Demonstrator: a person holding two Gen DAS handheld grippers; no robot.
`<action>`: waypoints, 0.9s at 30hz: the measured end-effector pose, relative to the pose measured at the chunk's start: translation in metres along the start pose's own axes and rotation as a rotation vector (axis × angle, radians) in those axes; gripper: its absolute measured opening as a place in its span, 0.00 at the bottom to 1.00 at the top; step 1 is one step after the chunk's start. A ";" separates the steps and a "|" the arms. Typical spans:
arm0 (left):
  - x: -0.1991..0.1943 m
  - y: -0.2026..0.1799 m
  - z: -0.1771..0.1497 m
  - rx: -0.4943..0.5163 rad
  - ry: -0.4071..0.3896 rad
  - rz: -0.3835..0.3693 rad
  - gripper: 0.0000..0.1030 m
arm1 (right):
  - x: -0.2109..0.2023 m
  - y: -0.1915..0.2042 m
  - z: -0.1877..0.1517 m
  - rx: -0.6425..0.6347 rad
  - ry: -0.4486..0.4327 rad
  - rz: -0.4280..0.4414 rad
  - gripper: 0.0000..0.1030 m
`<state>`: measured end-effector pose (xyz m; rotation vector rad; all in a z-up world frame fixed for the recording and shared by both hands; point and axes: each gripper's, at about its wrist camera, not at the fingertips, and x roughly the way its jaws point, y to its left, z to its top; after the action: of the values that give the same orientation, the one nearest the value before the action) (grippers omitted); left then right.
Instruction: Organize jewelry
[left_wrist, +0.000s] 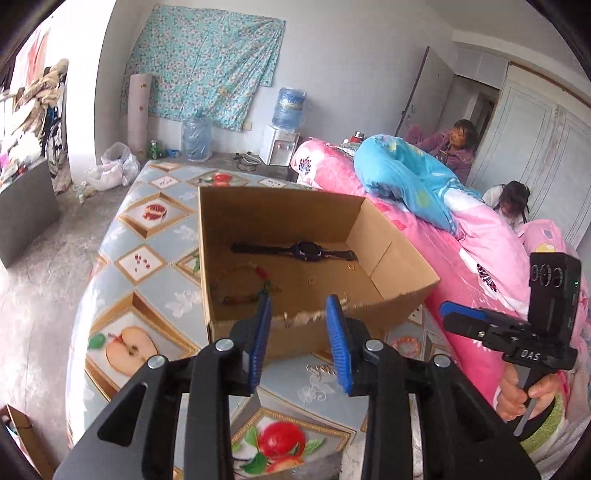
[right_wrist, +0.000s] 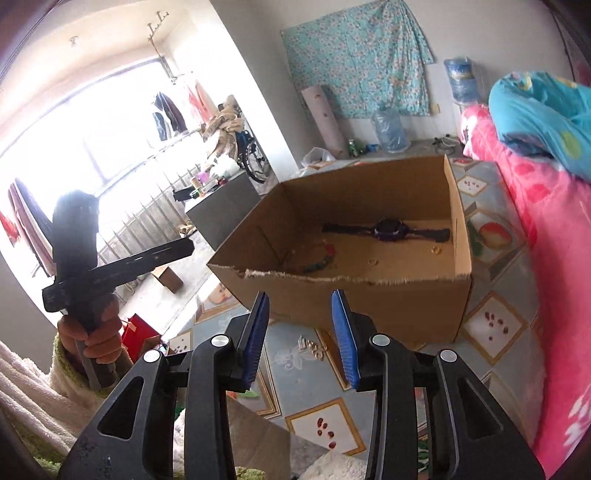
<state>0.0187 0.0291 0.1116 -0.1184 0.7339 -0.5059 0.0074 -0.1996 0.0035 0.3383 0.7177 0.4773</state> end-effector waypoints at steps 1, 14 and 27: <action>0.002 0.002 -0.009 -0.028 0.011 -0.018 0.30 | 0.008 -0.003 -0.007 0.019 0.022 -0.012 0.35; 0.080 -0.013 -0.084 -0.015 0.186 0.111 0.31 | 0.087 0.014 -0.039 -0.177 0.132 -0.200 0.33; 0.100 -0.009 -0.092 0.042 0.194 0.184 0.31 | 0.124 0.025 -0.035 -0.238 0.196 -0.234 0.12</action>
<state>0.0164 -0.0206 -0.0149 0.0382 0.9135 -0.3598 0.0561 -0.1089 -0.0774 -0.0176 0.8691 0.3707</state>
